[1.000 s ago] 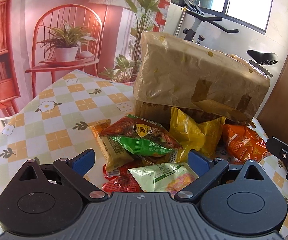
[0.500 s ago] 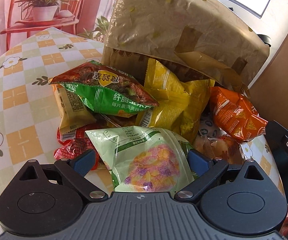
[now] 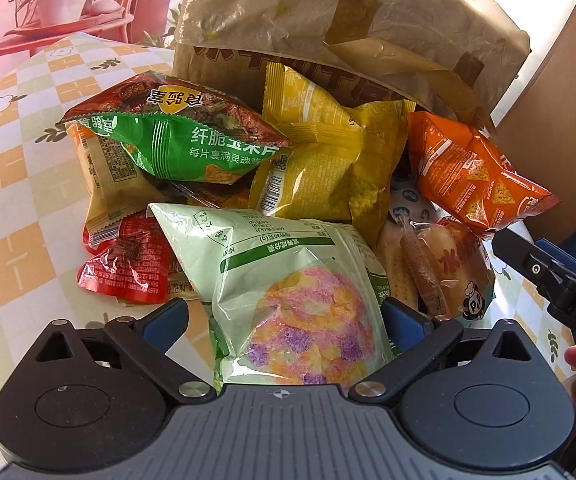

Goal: Organize snacks
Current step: 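Lower the left tool onto the pale green gummy bag and close it, then lift the green gummy bag with the left tool while the right tool grasps the bread pack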

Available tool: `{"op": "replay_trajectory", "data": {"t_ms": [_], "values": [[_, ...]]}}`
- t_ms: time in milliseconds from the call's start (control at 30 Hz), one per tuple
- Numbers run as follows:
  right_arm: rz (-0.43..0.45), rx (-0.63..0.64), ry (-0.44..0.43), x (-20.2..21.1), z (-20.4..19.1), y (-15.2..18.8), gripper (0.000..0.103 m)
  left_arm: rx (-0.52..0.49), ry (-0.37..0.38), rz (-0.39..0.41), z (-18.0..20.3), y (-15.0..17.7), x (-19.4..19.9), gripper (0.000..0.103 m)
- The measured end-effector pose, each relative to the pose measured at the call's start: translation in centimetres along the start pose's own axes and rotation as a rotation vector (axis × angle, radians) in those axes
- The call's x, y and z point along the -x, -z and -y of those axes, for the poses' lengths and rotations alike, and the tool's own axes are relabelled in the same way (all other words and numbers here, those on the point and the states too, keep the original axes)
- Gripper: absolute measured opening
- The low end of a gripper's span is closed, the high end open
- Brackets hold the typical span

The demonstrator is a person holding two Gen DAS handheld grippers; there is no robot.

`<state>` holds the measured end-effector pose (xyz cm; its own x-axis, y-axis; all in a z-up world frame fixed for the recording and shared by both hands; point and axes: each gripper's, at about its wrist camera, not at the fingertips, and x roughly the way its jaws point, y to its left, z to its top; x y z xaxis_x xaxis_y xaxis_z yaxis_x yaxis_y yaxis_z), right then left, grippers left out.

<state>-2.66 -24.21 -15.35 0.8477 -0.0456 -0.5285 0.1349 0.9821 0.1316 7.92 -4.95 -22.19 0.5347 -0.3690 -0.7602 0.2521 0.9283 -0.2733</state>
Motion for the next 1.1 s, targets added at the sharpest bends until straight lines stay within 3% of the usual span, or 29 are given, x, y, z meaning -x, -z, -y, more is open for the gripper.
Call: {"op": "replay_trajectory", "data": {"t_ms": [67,333,600,733,833,1100], "values": [[-0.029,0.005,-0.023,-0.6,0.2,0.3,0.093,-0.020,0.028,0.010,0.2,0.0,0.2,0.088],[-0.126,0.104,-0.108,-4.3,0.6,0.9,0.099,-0.089,0.028,0.026,1.2,-0.2,2.1,0.070],[-0.146,0.055,-0.133,-5.4,0.9,1.1,0.098,-0.097,0.017,0.021,0.9,0.2,3.6,0.068],[-0.160,0.053,-0.129,-4.3,0.6,1.1,0.081,-0.100,0.019,0.038,0.9,0.1,4.4,0.068],[-0.185,0.017,-0.158,-3.4,0.5,1.1,0.075,-0.096,0.017,0.055,0.8,0.3,5.1,0.068],[-0.187,0.037,-0.177,-1.2,-1.4,1.5,0.074,-0.101,0.002,0.113,0.6,0.9,7.2,0.068]]}}
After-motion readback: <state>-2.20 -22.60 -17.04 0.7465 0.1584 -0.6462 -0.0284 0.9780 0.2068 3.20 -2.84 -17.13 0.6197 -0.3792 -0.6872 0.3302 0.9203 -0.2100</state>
